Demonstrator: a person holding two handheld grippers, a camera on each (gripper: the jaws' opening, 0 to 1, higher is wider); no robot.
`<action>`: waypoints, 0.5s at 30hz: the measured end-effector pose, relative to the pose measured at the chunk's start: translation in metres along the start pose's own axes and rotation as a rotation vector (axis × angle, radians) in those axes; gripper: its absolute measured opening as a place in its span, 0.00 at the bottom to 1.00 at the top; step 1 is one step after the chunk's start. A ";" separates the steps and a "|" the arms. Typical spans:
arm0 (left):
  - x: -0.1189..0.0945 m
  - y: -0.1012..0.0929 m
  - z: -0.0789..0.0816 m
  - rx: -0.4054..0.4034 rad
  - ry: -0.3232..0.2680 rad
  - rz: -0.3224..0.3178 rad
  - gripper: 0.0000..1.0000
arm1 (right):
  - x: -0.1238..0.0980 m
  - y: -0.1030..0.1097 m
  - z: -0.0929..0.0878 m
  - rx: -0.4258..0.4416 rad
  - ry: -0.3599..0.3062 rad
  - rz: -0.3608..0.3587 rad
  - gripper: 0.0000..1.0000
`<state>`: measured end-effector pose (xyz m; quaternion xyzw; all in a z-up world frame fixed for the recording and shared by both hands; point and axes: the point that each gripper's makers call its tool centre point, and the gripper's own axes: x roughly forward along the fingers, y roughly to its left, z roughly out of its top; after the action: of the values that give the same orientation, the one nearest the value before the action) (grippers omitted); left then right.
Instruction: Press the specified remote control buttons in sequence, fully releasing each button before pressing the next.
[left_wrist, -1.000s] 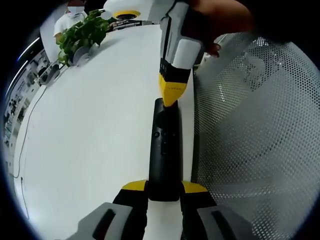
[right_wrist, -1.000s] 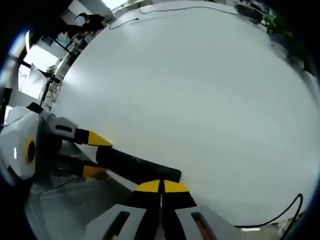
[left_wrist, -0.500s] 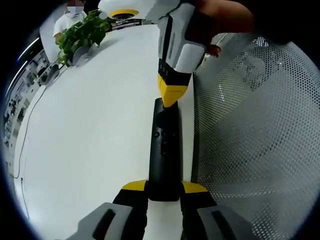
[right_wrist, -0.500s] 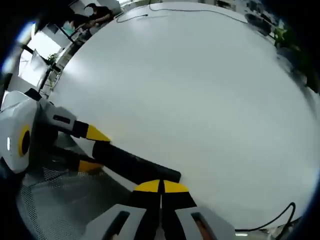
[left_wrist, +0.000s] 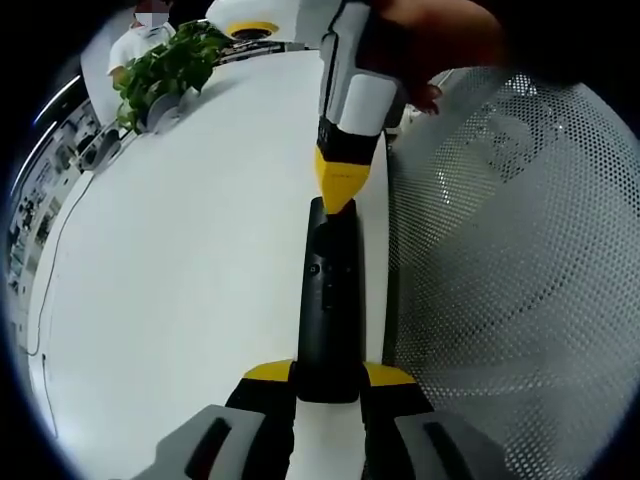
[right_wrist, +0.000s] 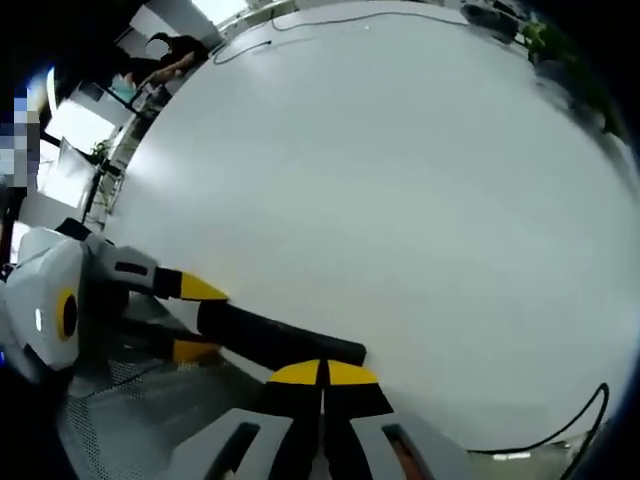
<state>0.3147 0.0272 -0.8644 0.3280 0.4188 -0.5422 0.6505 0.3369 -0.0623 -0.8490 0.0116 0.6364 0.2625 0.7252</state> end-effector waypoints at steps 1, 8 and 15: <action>0.000 0.000 0.000 0.001 0.000 0.000 0.25 | 0.000 0.001 0.000 0.000 -0.002 0.005 0.00; 0.000 0.000 0.000 0.005 0.002 0.000 0.25 | 0.005 0.005 -0.002 -0.002 0.015 0.025 0.00; 0.000 0.000 -0.001 0.008 0.002 0.000 0.25 | 0.006 0.008 -0.002 -0.004 0.016 0.038 0.00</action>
<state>0.3146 0.0278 -0.8646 0.3312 0.4174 -0.5432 0.6489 0.3328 -0.0536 -0.8520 0.0202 0.6413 0.2774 0.7151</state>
